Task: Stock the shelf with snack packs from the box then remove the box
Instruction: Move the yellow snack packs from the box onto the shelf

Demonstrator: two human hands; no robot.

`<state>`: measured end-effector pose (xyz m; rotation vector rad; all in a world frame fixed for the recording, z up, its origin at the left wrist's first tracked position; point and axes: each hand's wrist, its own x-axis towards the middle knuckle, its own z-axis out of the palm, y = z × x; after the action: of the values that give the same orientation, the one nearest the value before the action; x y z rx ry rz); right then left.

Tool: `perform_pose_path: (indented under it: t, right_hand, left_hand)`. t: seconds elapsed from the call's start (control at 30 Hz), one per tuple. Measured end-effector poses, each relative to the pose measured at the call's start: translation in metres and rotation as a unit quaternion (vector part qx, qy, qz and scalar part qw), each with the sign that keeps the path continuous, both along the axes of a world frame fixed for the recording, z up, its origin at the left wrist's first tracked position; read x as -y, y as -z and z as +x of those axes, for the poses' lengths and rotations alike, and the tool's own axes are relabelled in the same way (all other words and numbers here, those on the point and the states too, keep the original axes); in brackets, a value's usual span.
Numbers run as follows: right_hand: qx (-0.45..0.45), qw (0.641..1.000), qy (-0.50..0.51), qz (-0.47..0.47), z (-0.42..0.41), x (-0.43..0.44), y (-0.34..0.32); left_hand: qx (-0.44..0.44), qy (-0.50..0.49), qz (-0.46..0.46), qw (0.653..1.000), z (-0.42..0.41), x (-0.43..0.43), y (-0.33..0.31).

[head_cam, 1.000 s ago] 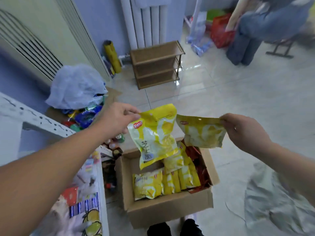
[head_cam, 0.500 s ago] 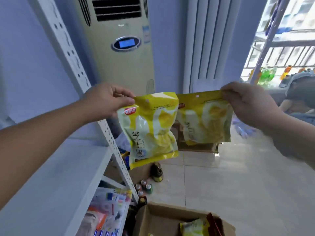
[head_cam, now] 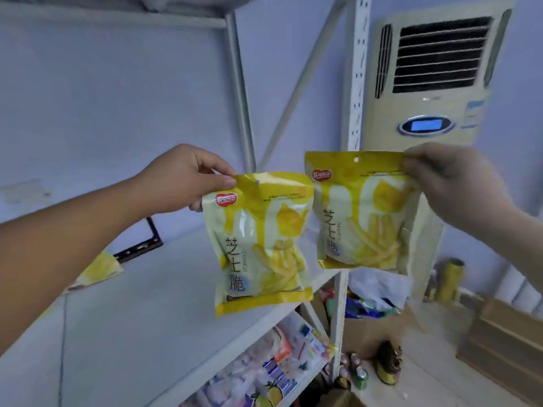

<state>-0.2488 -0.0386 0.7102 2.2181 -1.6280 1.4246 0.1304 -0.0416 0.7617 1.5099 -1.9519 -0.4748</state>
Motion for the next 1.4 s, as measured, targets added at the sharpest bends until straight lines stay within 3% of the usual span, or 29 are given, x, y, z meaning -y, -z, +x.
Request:
perform_pose_path:
  t: [0.47,0.8,1.07,1.4]
  right_hand:
    - [0.018,0.976,-0.214,0.035,0.255,-0.017,-0.034]
    - [-0.01,0.962,-0.259,0.081,0.428,-0.056,-0.02]
    - [-0.032,0.957,-0.269,0.103,0.521,-0.038,0.016]
    - [-0.022,0.934,-0.3,0.194,0.608,0.07,0.083]
  left_hand:
    - [0.015,-0.25,-0.047,0.967,0.248,-0.186,-0.022]
    - [0.023,-0.305,0.029,0.952,0.42,-0.264,0.01]
    - [0.022,-0.304,0.028,0.952,0.495,-0.252,0.055]
    - [0.053,-0.336,0.063,0.938,0.544,-0.159,0.118]
